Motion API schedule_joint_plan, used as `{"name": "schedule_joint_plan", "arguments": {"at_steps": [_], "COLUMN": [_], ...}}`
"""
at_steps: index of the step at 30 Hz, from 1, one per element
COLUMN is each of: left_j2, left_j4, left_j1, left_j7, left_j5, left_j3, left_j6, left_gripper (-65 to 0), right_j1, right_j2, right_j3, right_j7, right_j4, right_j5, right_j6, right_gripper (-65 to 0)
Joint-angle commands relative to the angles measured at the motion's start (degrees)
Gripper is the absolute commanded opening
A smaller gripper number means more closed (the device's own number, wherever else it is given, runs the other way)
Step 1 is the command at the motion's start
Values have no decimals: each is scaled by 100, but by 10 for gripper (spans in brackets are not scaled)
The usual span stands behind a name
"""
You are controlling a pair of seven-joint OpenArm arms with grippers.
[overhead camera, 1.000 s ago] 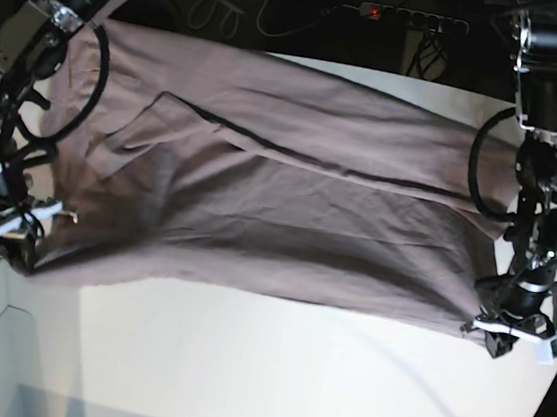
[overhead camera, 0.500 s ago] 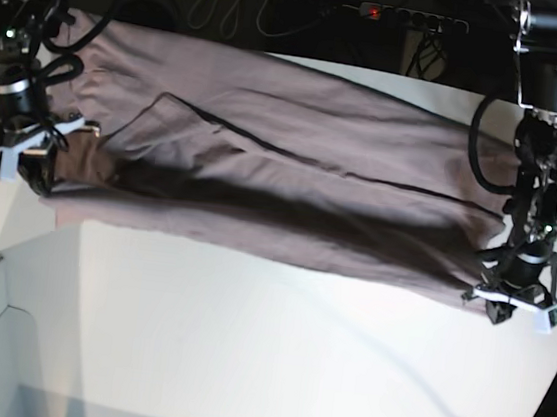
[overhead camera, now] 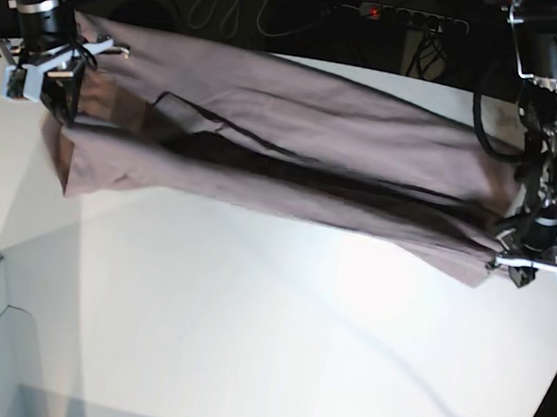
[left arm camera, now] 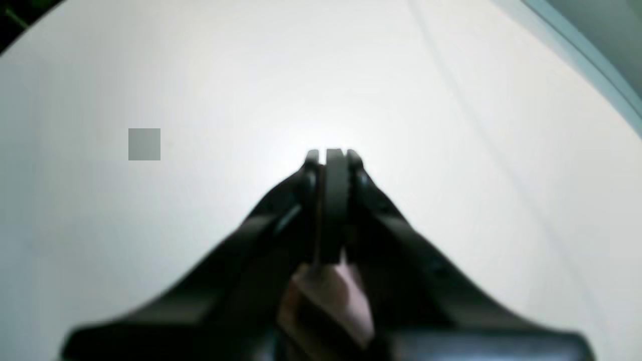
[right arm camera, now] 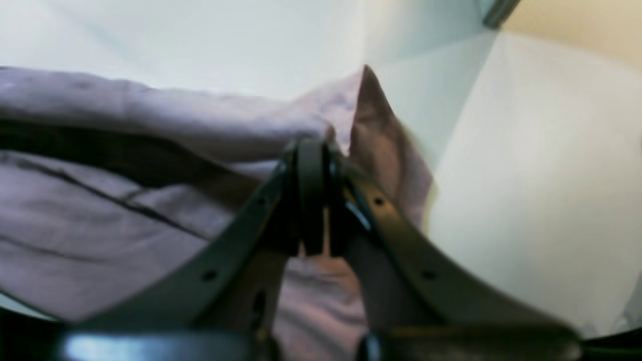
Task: Layout the t-shirt on the table in an organized manner, then fold the t-shirt properly
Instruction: 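Lift the folded shirt off the table with both grippers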
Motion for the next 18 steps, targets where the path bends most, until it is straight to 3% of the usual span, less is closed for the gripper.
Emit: {"name": "schedule_joint_plan", "arguments": {"at_steps": [1, 6, 11, 15, 18], "left_j2": [-79, -53, 202, 316, 360], "left_j4": [257, 767, 820, 829, 855], "left_j1": [7, 465, 825, 983, 1062], "left_j7": [-153, -153, -162, -162, -162], "left_j5": [-14, -23, -23, -23, -23], "left_j3": [-20, -28, -46, -64, -222], "left_j6": [-36, -36, -36, -36, -36], "left_gripper": [-650, -650, -650, -650, -650], "right_j1": [-84, -164, -410, -559, -647], "right_j2": [26, 26, 26, 8, -79], "right_j3": [21, 30, 30, 48, 65], "right_j7": [167, 185, 211, 211, 211], "right_j4": [92, 92, 92, 92, 92], "right_j5": [96, 96, 96, 96, 88], "right_j6": [20, 20, 29, 535, 535], "right_gripper": [-650, -650, -650, -650, -650]}}
